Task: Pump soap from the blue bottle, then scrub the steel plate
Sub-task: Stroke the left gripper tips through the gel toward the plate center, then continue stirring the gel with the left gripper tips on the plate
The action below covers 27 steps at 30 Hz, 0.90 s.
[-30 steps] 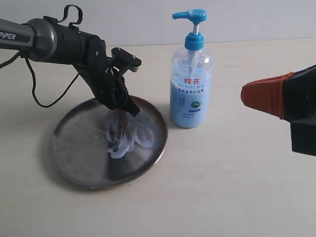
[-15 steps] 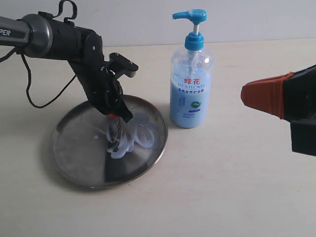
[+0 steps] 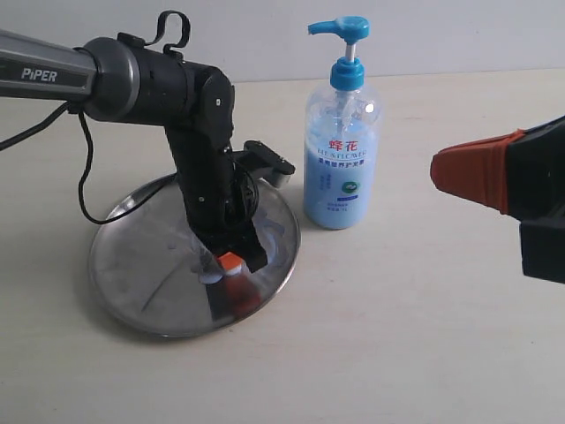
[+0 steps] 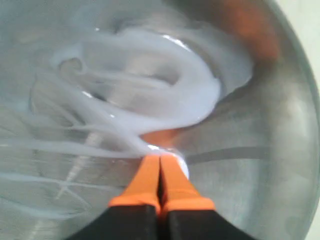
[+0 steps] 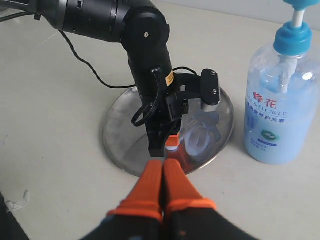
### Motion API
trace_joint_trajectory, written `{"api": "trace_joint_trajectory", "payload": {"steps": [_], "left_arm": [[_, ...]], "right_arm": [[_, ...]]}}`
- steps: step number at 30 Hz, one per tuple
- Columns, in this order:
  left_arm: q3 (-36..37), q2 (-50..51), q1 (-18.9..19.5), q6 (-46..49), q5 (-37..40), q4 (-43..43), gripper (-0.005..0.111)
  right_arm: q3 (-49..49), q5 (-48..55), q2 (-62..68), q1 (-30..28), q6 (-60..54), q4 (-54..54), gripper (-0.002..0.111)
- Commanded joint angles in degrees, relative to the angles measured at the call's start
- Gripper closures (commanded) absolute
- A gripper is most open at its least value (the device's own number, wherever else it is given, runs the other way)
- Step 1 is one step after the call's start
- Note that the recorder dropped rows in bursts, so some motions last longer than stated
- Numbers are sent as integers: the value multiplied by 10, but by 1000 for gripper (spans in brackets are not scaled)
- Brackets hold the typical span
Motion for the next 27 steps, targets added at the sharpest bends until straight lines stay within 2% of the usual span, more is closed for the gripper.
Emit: {"api": "trace_joint_trajectory", "payload": {"steps": [1,8,17,27], "left_arm": [[10,3,-2,-24,-16,0,107],[10,2,10,-60,-91,18,107],[10,3,44,-70,-184,30,107],[10,21,82,-70,-246,36,107]], "right_arm": [[2,-1,-2,-3,-6,0,108],[2,-1,-2,-3,-6,0,108],[2,-2,-2,-3,-6,0,108],[2,-7,-2,-3,-5,0,108]]}}
